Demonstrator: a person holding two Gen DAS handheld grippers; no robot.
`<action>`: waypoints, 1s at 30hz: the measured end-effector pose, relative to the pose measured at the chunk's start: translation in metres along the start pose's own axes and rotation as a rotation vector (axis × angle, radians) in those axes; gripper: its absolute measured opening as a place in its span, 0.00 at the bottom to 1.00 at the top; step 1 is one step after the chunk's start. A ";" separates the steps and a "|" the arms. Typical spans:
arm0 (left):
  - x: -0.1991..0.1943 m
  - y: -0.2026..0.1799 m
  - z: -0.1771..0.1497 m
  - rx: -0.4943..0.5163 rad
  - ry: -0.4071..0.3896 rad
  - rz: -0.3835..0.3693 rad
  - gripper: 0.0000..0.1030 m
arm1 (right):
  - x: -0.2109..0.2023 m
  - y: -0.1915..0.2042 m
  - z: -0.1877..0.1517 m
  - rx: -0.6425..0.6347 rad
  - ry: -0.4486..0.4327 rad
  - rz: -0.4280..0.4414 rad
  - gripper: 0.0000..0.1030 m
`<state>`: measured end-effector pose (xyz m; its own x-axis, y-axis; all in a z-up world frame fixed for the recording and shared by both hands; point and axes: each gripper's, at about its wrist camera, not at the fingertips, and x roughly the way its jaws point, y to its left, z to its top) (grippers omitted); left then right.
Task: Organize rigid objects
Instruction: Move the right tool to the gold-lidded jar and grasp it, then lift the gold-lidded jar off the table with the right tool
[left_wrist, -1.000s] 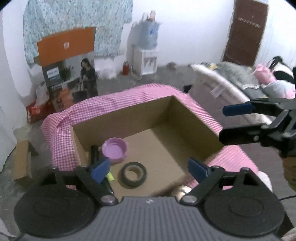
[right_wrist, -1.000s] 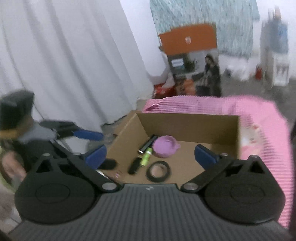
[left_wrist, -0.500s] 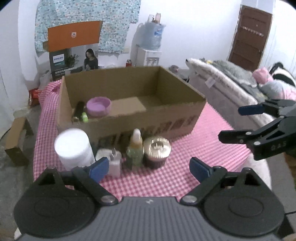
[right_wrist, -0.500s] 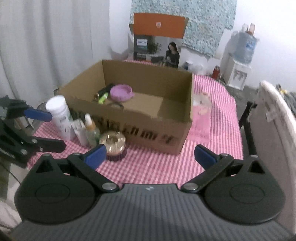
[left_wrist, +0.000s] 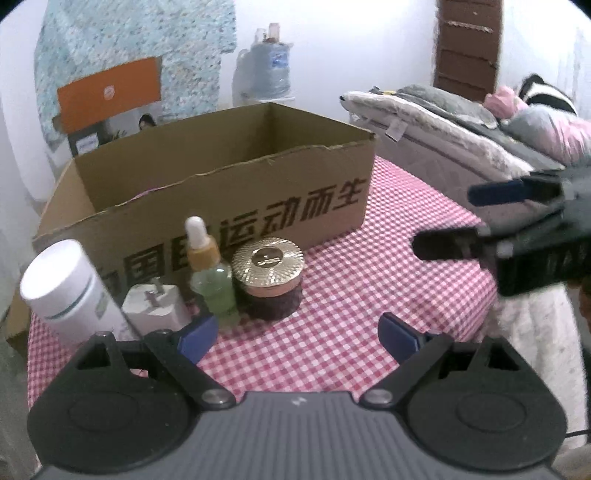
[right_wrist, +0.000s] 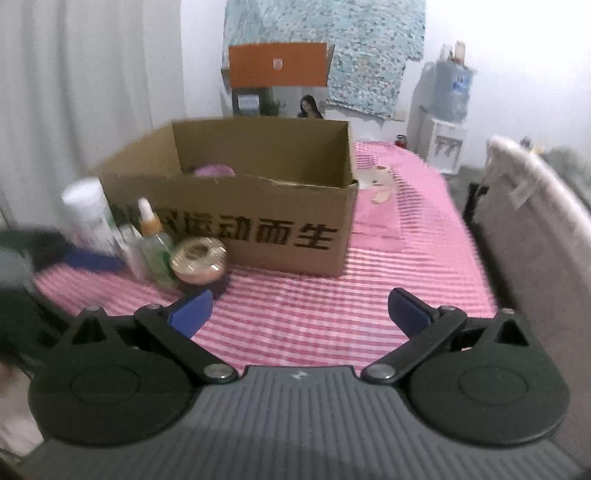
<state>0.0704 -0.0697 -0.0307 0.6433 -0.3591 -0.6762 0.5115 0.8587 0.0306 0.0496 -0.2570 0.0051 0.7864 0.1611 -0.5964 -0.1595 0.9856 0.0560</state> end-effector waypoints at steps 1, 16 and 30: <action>0.004 -0.004 -0.002 0.018 -0.005 0.005 0.92 | 0.003 -0.001 -0.002 0.032 -0.009 0.026 0.99; 0.046 -0.015 -0.004 0.070 -0.044 0.026 0.92 | 0.089 -0.009 0.016 0.236 0.088 0.369 0.74; 0.061 -0.012 0.005 0.058 -0.027 -0.001 0.92 | 0.132 0.002 0.021 0.209 0.185 0.480 0.49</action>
<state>0.1066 -0.1033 -0.0686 0.6574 -0.3701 -0.6564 0.5436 0.8362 0.0729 0.1652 -0.2325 -0.0565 0.5338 0.6014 -0.5945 -0.3376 0.7961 0.5022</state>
